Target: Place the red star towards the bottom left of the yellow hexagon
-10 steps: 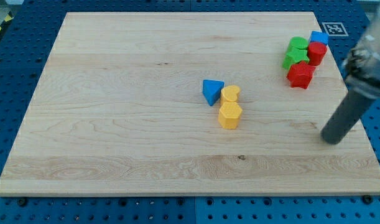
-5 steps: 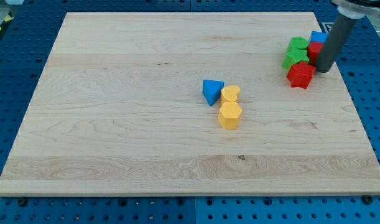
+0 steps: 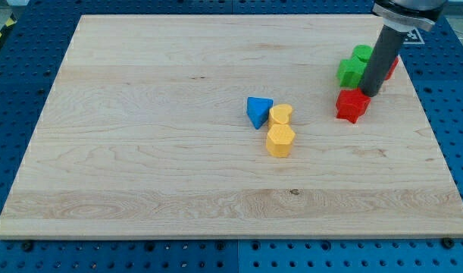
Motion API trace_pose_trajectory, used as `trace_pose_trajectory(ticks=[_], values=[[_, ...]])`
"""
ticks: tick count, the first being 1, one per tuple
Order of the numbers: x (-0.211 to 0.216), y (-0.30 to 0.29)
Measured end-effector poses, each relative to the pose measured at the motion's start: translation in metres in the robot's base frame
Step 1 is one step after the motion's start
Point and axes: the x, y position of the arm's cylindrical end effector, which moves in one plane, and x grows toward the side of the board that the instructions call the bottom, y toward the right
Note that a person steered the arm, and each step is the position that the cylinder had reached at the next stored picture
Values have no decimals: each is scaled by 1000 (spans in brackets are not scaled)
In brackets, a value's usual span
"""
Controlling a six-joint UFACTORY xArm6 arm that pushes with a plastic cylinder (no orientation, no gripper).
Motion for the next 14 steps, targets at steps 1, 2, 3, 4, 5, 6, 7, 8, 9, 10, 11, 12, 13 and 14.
trace_pose_trajectory(ticks=[1,2,3,4,5,6,7,8,9,10,11,12,13,14], values=[[10,-6],[59,-6],[112,-2],[105,14],[68,32],[37,31],[27,10],[44,-15],[80,-15],[61,-15],[29,-21],[21,-47],[18,-68],[36,-64]])
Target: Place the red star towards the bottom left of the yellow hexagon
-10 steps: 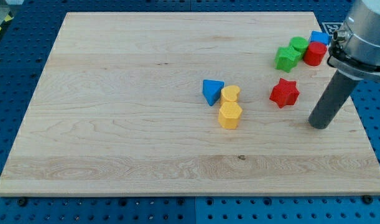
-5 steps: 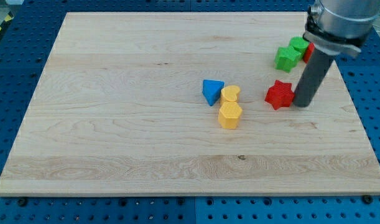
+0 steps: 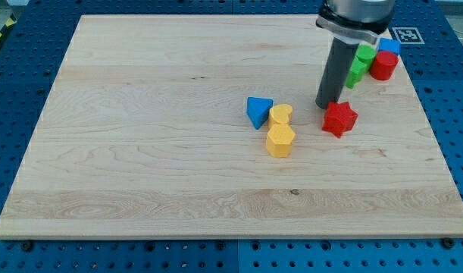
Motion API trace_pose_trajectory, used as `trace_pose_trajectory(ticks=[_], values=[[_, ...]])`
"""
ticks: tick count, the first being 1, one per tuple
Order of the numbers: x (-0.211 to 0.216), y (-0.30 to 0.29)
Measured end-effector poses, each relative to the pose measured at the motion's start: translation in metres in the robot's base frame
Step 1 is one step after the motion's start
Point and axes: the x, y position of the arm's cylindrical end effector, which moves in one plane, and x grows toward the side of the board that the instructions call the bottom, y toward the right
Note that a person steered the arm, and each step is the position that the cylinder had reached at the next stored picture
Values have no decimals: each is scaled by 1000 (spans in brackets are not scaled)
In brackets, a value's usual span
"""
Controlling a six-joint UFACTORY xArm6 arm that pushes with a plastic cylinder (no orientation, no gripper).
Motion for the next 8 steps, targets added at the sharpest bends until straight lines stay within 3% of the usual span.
trace_pose_trajectory(ticks=[2,3,4,5,7,8], values=[[70,39],[50,52],[62,81],[90,75],[112,-21],[118,-39]])
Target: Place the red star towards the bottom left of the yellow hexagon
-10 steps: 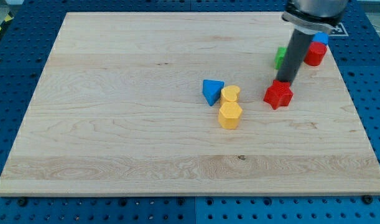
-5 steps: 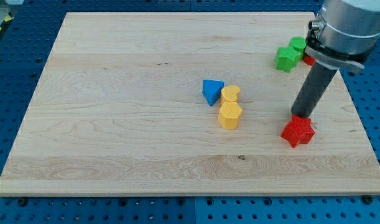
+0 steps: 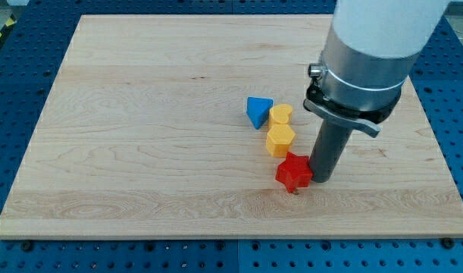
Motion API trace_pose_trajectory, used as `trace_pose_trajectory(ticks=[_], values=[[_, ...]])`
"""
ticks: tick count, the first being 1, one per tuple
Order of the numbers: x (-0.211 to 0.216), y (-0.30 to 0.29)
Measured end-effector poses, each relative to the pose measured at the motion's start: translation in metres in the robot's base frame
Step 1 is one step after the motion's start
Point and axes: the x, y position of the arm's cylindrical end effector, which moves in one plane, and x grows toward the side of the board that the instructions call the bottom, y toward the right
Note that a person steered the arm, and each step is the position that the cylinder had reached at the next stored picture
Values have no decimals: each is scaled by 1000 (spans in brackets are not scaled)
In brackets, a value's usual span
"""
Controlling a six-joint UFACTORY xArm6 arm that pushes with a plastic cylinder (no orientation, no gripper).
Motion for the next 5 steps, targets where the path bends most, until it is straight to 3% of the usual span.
trace_pose_trajectory(ticks=[3,5], values=[[43,19],[8,-27]])
